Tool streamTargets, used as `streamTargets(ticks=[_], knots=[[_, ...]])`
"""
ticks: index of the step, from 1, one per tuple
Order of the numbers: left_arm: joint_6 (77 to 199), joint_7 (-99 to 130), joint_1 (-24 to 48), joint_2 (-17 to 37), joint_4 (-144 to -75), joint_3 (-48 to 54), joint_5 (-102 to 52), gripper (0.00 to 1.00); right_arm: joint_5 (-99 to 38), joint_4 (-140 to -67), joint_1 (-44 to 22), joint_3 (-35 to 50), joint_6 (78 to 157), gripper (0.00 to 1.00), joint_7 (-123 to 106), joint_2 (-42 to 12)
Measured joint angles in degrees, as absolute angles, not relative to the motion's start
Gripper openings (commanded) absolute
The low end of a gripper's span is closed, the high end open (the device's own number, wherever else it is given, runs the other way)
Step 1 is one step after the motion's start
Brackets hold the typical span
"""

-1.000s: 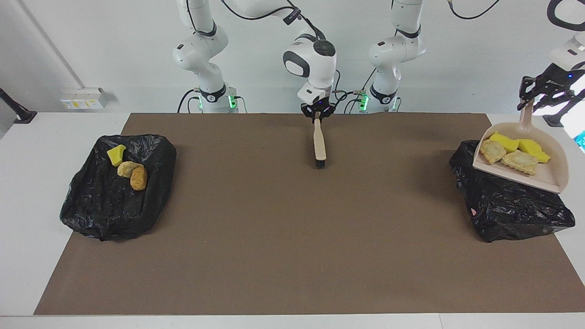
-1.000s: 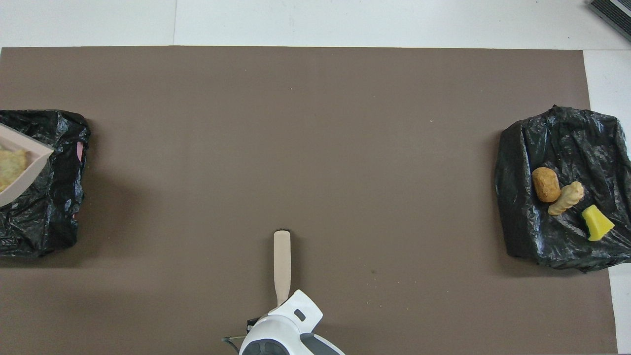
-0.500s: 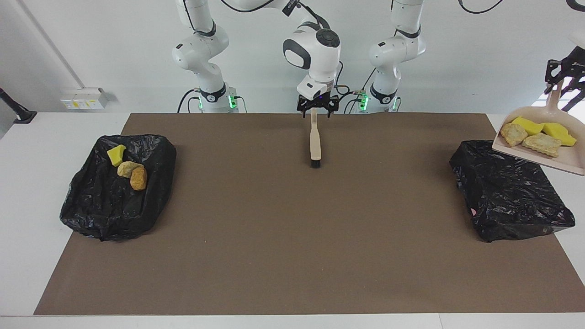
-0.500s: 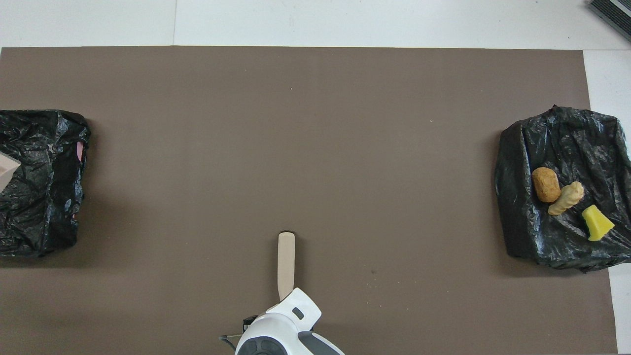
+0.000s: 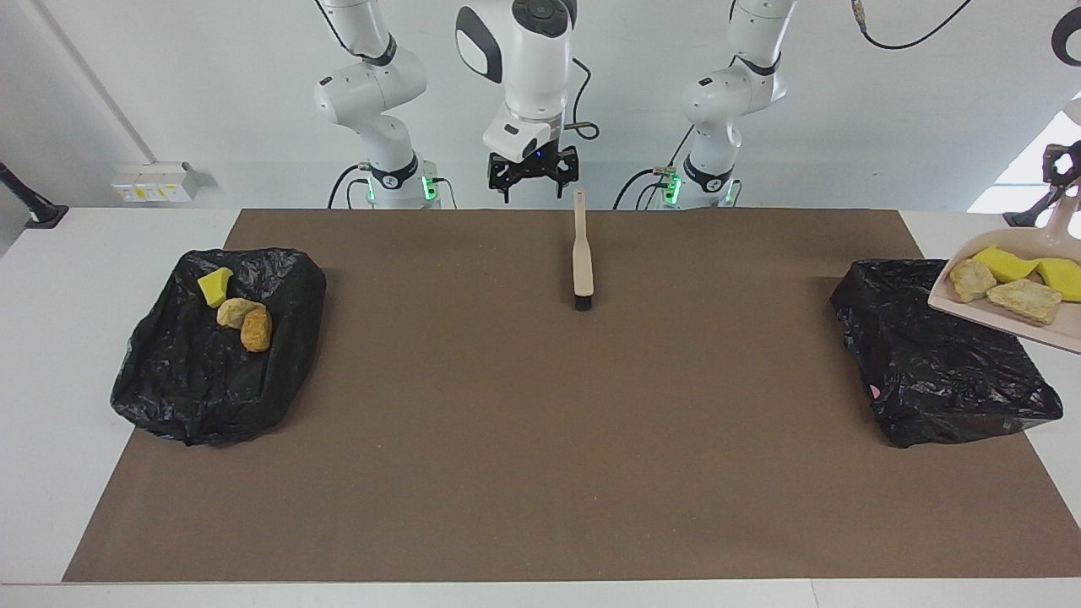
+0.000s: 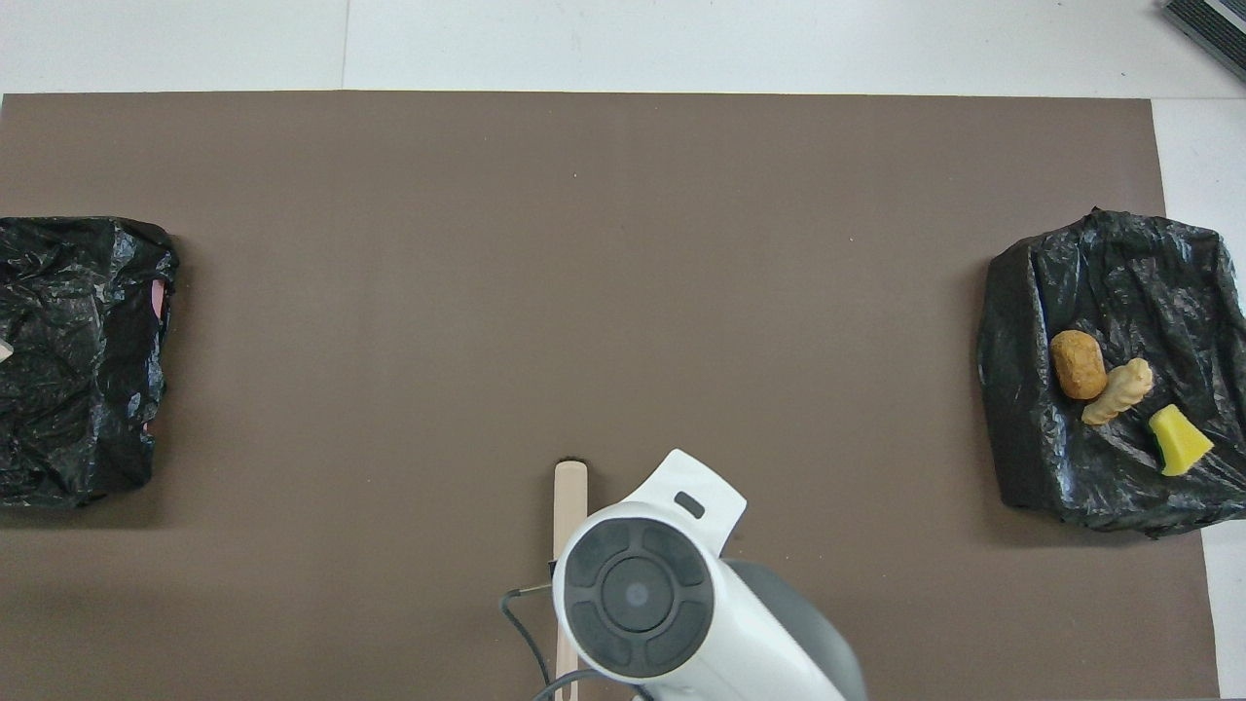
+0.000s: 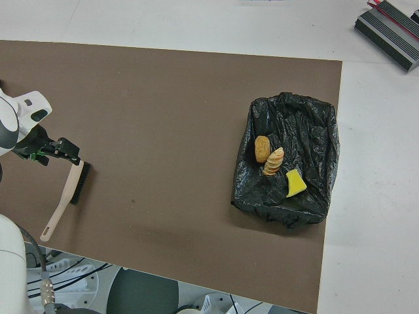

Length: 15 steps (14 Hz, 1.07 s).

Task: Sweep and dump trash in bin

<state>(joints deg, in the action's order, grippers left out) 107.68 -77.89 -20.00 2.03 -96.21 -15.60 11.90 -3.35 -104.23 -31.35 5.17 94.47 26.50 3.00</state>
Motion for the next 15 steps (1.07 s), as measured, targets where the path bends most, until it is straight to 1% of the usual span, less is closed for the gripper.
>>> streamTargets(ticks=[3, 5, 8, 10, 13, 15], knots=[[108.8, -81.4, -19.8, 3.3, -95.9, -15.4, 15.0, 0.0, -3.3, -100.4, -23.6, 4.9, 89.8, 1.0, 15.4, 3.1], [109.9, -84.5, -19.7, 4.7, -95.9, -15.1, 18.2, 0.0, -3.3, -98.9, -18.6, 4.8, 88.7, 1.0, 8.8, 3.2], [111.9, -88.7, -19.7, 6.0, -95.9, -15.2, 21.0, 0.0, -2.7, -97.9, -11.2, 4.7, 88.1, 1.0, 0.8, 3.2], [112.1, -90.0, -19.5, 6.4, -95.9, -14.9, 22.8, 0.0, 0.0, -97.2, -7.0, 4.6, 88.0, 1.0, -1.1, 3.2], [112.0, -90.5, -15.8, 6.8, -95.9, -14.6, 30.1, 0.0, 2.1, -97.0, -2.5, 4.7, 88.0, 1.0, -1.4, 3.2], [112.0, -90.5, -14.3, 7.0, -96.0, -14.5, 31.8, 0.0, 2.2, -97.0, 1.2, 4.7, 88.2, 1.0, -1.4, 3.1]])
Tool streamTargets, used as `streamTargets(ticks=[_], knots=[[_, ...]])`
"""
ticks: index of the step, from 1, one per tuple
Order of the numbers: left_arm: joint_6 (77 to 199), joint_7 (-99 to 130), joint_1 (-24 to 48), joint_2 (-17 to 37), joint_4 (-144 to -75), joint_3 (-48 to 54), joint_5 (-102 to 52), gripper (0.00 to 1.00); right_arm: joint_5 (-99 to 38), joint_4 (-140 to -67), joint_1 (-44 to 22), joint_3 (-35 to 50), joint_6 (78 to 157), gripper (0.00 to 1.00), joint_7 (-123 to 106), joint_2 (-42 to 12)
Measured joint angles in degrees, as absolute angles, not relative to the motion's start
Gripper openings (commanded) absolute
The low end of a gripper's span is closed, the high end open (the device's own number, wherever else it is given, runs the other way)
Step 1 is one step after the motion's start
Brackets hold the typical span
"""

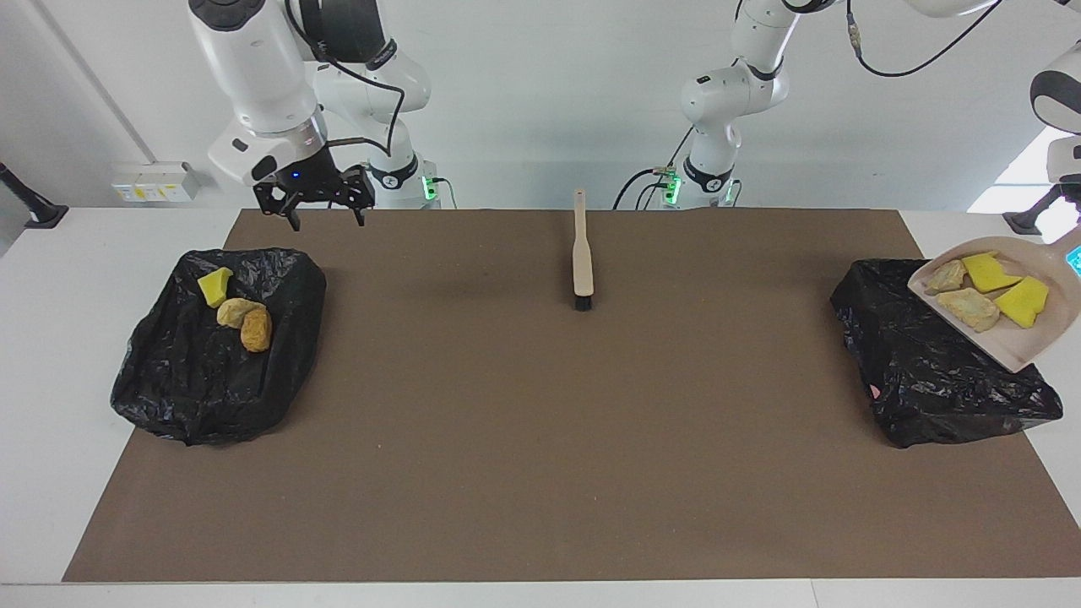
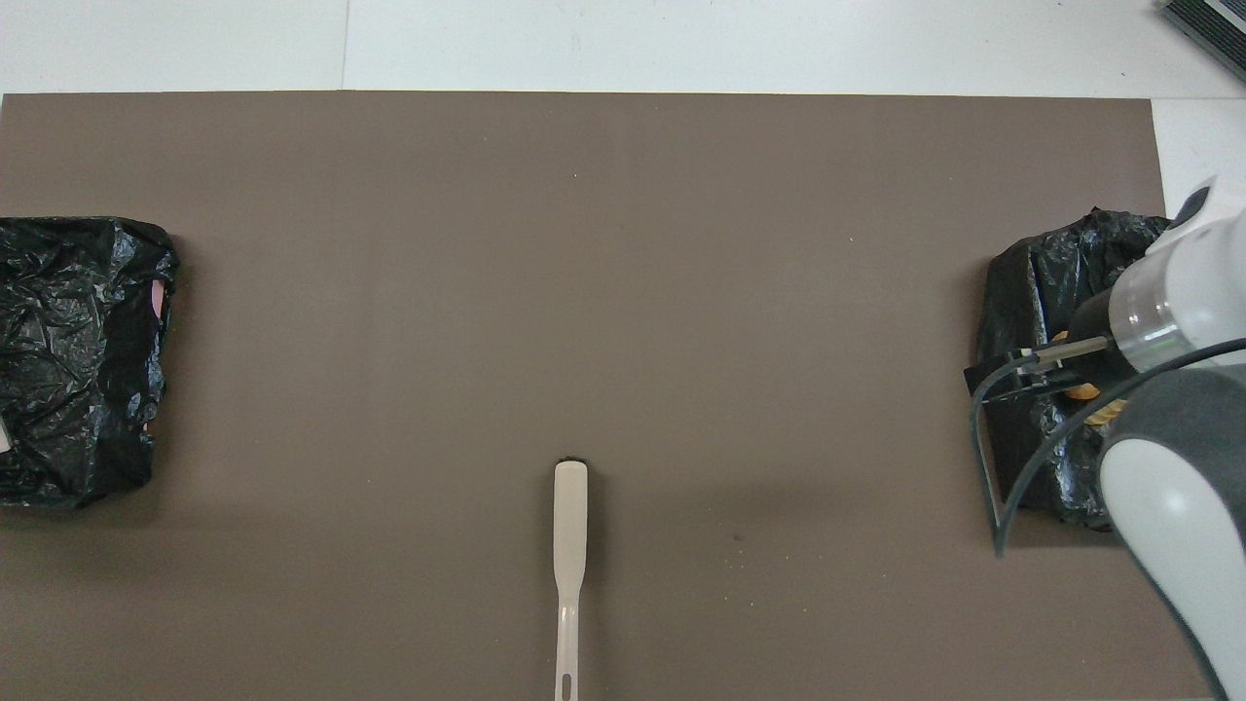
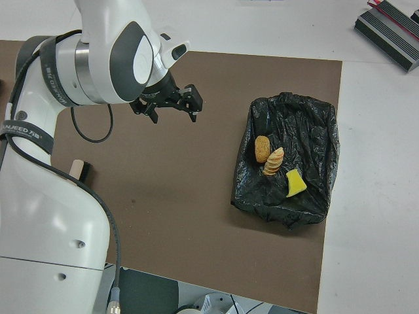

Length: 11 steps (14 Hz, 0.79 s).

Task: Sweep and dump trash in bin

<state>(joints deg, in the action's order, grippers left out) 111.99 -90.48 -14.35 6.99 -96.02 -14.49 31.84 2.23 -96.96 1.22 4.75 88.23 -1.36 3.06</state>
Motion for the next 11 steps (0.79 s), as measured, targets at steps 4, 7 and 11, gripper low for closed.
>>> streamTargets(ticks=[4, 7, 11], knots=[[112.0, -90.9, -12.6, 7.0, -96.1, -14.5, 36.6, 0.0, 1.0, -95.0, 6.5, 4.7, 88.6, 1.0, -0.2, 3.0], [112.0, -90.9, -10.0, 7.1, -96.1, -14.4, 40.0, 0.0, -0.1, -93.2, 6.4, 5.1, 87.9, 1.0, 4.3, 3.6], [112.0, -90.9, -6.3, 7.1, -96.1, -14.3, 47.0, 0.0, -0.5, -93.7, 6.1, 6.3, 86.0, 1.0, 5.3, 5.3]])
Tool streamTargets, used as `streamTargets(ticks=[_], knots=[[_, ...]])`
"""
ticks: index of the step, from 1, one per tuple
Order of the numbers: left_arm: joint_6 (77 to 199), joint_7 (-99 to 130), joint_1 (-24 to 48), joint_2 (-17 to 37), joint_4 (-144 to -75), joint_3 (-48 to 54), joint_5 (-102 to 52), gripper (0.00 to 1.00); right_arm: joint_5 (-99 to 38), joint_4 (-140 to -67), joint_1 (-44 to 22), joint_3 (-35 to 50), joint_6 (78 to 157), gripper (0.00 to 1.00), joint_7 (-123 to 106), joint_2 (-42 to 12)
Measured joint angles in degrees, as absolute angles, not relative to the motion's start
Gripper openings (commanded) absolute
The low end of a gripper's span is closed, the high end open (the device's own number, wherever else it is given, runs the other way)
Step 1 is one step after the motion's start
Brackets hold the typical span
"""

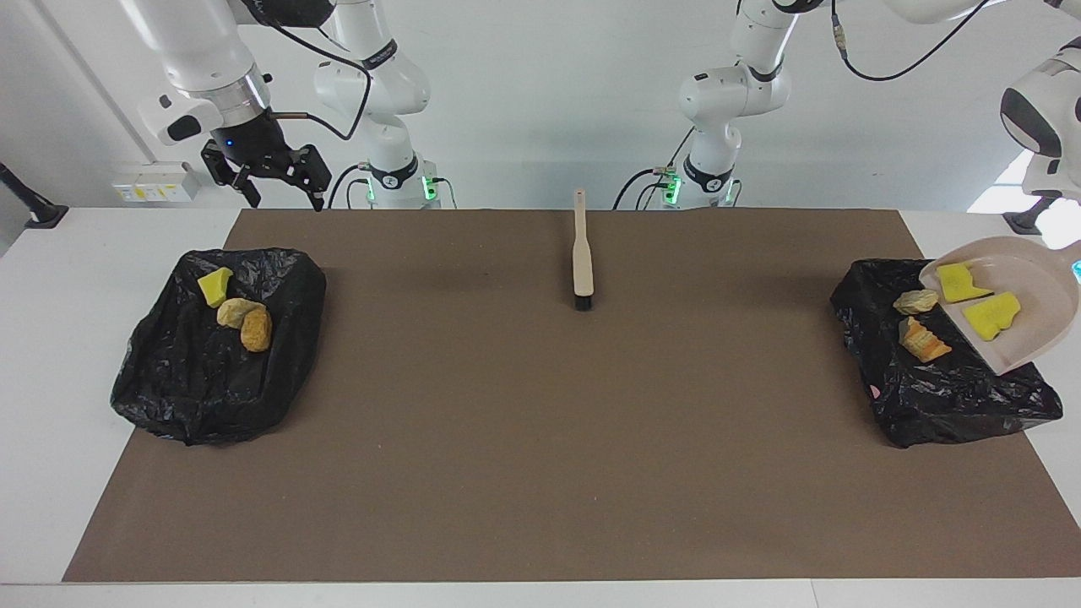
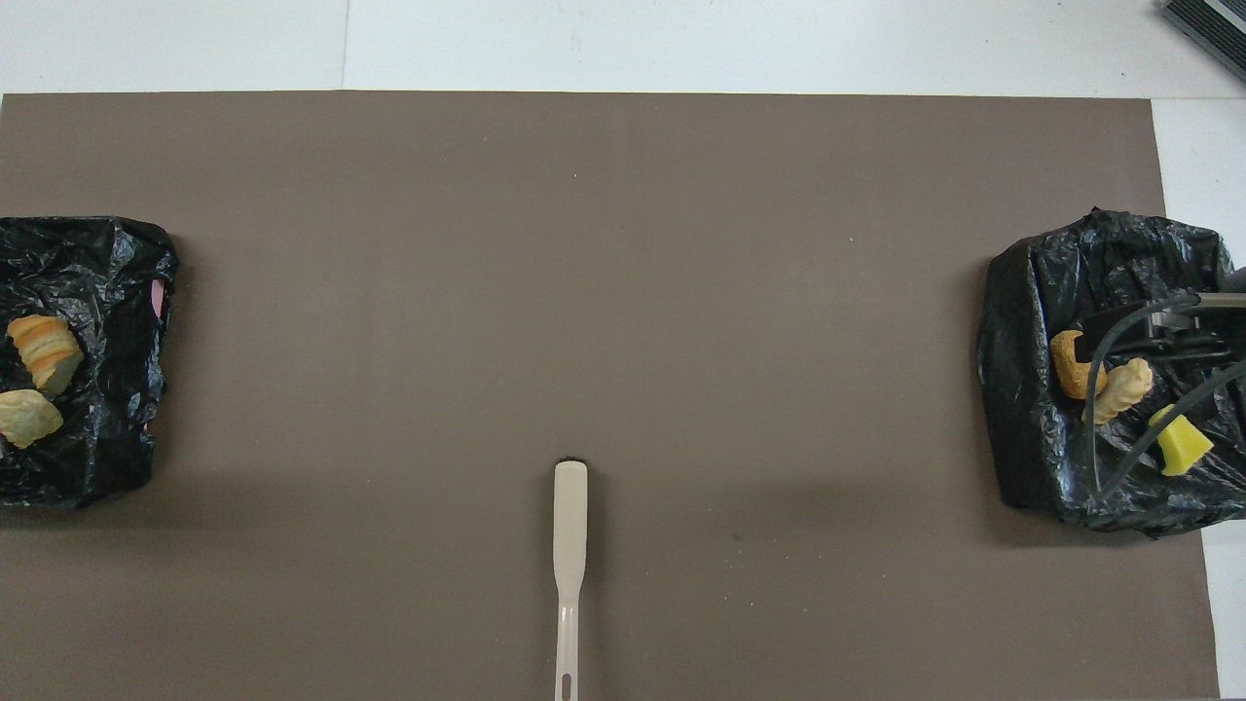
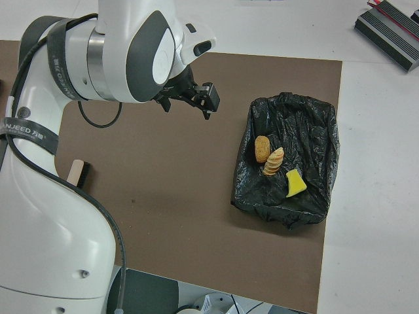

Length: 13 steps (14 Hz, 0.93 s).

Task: Sweep and dump trash in bin

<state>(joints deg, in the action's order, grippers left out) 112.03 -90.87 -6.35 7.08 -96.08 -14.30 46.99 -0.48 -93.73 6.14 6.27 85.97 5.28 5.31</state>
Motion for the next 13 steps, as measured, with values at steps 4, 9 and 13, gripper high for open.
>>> streamTargets(ticks=[4, 9, 13], knots=[[112.0, -90.8, -3.3, 7.1, -96.0, -14.3, 50.6, 0.0, -0.7, -93.8, 3.9, 6.5, 85.8, 1.0, 5.8, 5.6], [111.4, -90.5, 0.4, 7.7, -95.4, -14.2, 56.5, 0.0, -0.6, -93.8, 3.9, 6.4, 86.1, 1.0, 5.8, 5.7], [110.8, -90.4, 1.3, 7.9, -93.7, -14.4, 59.1, 0.0, -0.6, -93.8, 4.1, 6.2, 86.1, 1.0, 5.8, 5.7]])
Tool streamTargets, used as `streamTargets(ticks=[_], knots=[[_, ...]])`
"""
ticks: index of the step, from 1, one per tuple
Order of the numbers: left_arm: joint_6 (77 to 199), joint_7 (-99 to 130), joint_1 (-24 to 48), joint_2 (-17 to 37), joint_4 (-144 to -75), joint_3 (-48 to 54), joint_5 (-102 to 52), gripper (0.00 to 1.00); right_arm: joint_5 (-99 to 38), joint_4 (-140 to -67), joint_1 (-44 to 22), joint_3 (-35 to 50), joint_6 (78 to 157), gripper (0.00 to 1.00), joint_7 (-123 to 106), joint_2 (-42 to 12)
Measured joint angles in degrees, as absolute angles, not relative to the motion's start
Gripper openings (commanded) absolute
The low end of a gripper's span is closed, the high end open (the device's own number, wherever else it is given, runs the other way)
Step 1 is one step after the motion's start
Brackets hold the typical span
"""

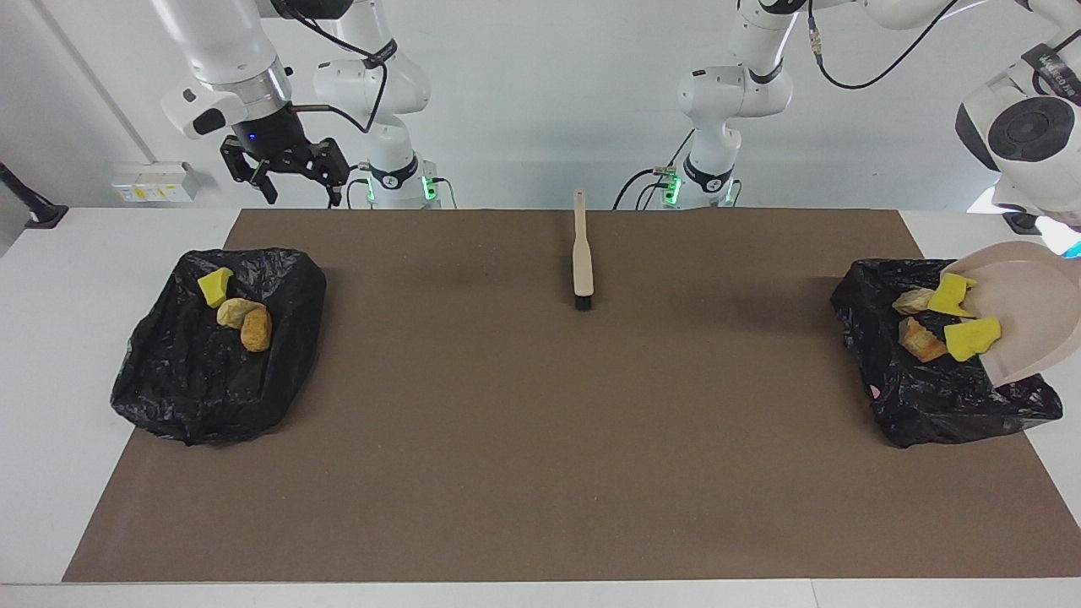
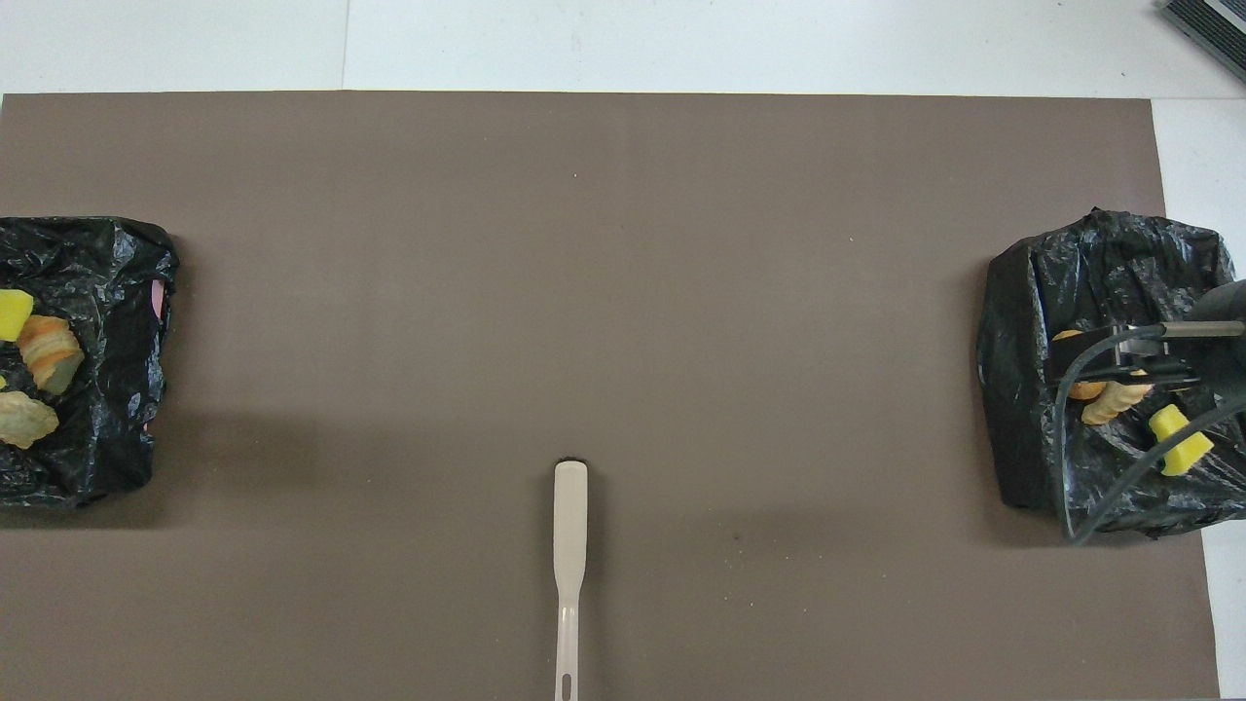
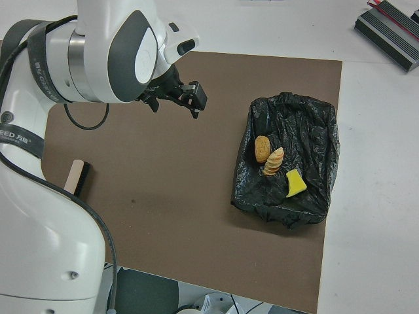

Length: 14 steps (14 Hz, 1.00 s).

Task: Sweep and dump trash in bin

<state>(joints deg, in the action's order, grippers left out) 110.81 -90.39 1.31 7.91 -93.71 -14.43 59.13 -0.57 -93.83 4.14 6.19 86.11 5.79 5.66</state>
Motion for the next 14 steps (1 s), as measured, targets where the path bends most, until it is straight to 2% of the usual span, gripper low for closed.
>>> streamTargets(ticks=[7, 14], knots=[[110.6, -90.3, 2.2, 8.7, -88.9, -14.2, 59.2, 0.0, -0.4, -92.3, 4.1, 5.9, 86.0, 1.0, 2.7, 4.8], [103.5, -86.0, 2.8, 7.0, -82.9, -14.1, 36.6, 0.0, -0.4, -87.8, 4.1, 5.8, 85.8, 1.0, 2.7, 1.0]])
